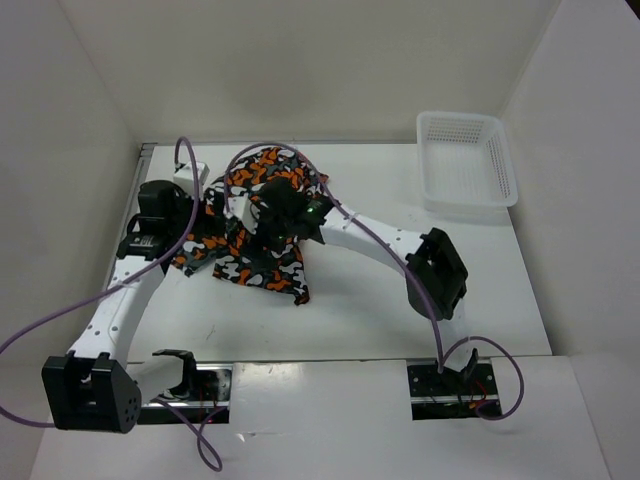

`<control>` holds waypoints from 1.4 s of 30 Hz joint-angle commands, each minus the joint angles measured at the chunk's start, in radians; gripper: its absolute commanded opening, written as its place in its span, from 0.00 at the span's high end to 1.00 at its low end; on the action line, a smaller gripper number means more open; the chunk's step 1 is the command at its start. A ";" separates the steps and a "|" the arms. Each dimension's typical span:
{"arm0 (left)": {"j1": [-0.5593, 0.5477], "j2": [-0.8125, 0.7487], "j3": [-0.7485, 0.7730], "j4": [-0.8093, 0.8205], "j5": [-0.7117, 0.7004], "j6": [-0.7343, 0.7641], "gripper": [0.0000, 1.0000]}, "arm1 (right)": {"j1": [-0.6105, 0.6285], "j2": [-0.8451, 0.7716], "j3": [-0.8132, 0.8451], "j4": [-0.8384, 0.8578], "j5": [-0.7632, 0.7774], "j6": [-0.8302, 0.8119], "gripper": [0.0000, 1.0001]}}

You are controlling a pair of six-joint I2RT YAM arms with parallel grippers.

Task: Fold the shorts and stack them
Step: Move the shorts to the center of the board

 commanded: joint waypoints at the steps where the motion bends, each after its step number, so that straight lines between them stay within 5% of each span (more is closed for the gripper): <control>1: 0.000 -0.014 -0.044 -0.013 0.043 0.004 0.01 | -0.069 -0.066 -0.006 -0.008 -0.056 0.070 0.03; 8: -0.034 0.076 -0.015 -0.166 0.228 0.004 0.01 | -0.444 0.014 0.001 0.167 -0.112 0.416 0.01; 15: -0.299 0.332 0.157 -0.194 0.142 0.004 0.01 | -0.511 0.416 0.504 0.193 0.137 0.619 0.07; 21: -0.554 0.423 0.162 -0.234 -0.008 0.004 0.01 | -0.511 0.573 0.606 0.175 0.195 0.704 0.10; 27: -0.629 0.463 0.147 -0.214 -0.008 0.004 0.01 | -0.511 0.630 0.620 0.136 0.335 0.745 0.27; 35: -0.643 0.536 0.072 -0.120 -0.073 0.004 0.01 | -0.502 0.590 0.559 0.136 0.306 0.716 1.00; 40: -0.643 0.536 0.022 -0.111 -0.050 0.004 0.02 | -0.512 0.439 0.422 0.136 0.292 0.676 1.00; 42: -0.643 0.536 0.010 -0.087 -0.036 0.004 0.20 | -0.540 0.374 0.361 0.136 0.283 0.653 1.00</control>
